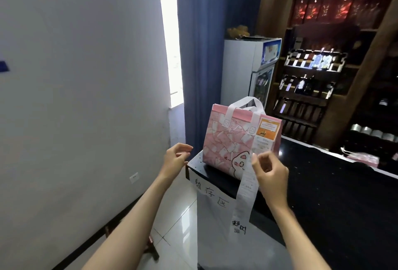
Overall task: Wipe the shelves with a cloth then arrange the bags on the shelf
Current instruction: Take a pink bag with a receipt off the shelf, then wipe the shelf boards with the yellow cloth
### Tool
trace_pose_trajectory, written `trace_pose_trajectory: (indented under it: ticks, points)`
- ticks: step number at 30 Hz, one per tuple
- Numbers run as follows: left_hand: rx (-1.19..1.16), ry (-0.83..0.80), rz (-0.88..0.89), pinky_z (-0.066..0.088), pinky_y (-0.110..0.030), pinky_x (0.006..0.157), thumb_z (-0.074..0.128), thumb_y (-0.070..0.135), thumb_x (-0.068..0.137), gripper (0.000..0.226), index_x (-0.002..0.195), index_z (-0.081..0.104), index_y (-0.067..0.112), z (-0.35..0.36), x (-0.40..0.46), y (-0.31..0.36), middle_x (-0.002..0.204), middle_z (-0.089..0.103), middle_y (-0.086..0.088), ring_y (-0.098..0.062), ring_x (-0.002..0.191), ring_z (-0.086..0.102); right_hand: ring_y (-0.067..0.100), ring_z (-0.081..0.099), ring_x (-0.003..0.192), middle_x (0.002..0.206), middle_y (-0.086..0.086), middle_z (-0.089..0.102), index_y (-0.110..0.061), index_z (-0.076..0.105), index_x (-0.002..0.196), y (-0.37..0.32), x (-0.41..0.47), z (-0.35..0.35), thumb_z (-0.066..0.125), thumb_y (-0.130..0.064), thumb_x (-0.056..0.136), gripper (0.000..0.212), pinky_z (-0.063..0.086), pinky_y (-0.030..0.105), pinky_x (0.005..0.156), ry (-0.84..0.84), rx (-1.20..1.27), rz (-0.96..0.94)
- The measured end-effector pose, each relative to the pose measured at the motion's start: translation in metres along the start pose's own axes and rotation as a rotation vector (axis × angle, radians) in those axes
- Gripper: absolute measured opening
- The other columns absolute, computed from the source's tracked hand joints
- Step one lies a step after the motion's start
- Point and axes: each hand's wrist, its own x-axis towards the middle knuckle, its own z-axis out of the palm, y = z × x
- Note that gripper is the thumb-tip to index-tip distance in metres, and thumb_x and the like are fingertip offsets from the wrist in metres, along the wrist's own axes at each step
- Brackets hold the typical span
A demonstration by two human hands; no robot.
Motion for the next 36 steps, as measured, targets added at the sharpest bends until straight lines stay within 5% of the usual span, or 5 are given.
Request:
trace_pose_trajectory:
  ticks: [7,13,21,25,36]
  points:
    - [0.030,0.067,-0.081,0.060,-0.041,0.084,0.054,0.002,0.095,0.023,0.099,0.073,0.015,-0.096,-0.080,-0.031,0.101,0.077,-0.003,-0.024,0.098,0.072,0.015,0.060,0.054,0.058,-0.003,0.062,-0.025,0.062,0.071,-0.034,-0.057,0.091,0.068,-0.029,0.096,0.027,0.050,0.032,0.054,-0.308,0.043,0.029]
    - [0.062,0.213,-0.182,0.059,-0.042,0.086,0.054,0.007,0.098,0.021,0.101,0.072,0.017,-0.216,-0.153,-0.070,0.100,0.077,-0.001,-0.023,0.096,0.073,0.007,0.064,0.054,0.062,-0.005,0.067,-0.025,0.065,0.075,-0.075,-0.136,0.205,0.068,-0.030,0.096,0.022,0.048,0.017,0.053,-0.657,0.054,0.036]
    - [0.080,0.485,-0.279,0.056,-0.026,0.075,0.054,0.011,0.099,0.020,0.100,0.071,0.021,-0.390,-0.261,-0.108,0.097,0.076,0.006,-0.011,0.091,0.071,0.011,0.068,0.062,0.073,-0.004,0.072,-0.026,0.071,0.081,-0.171,-0.262,0.356,0.068,-0.031,0.096,0.016,0.054,0.022,0.055,-1.015,0.131,0.006]
    - [0.105,0.660,-0.280,0.049,-0.016,0.066,0.055,0.007,0.097,0.020,0.097,0.070,0.019,-0.459,-0.313,-0.115,0.094,0.076,0.005,-0.010,0.085,0.070,0.012,0.068,0.062,0.075,0.000,0.072,-0.022,0.072,0.088,-0.221,-0.316,0.410,0.067,-0.027,0.097,0.011,0.054,0.022,0.057,-1.144,0.226,-0.018]
    - [0.193,0.893,-0.224,0.059,-0.029,0.083,0.057,0.016,0.100,0.017,0.098,0.068,0.029,-0.546,-0.395,-0.106,0.095,0.075,0.014,0.000,0.090,0.069,0.022,0.070,0.067,0.079,0.010,0.072,-0.016,0.071,0.097,-0.306,-0.401,0.494,0.064,-0.025,0.099,0.012,0.057,0.031,0.057,-1.324,0.380,0.041]
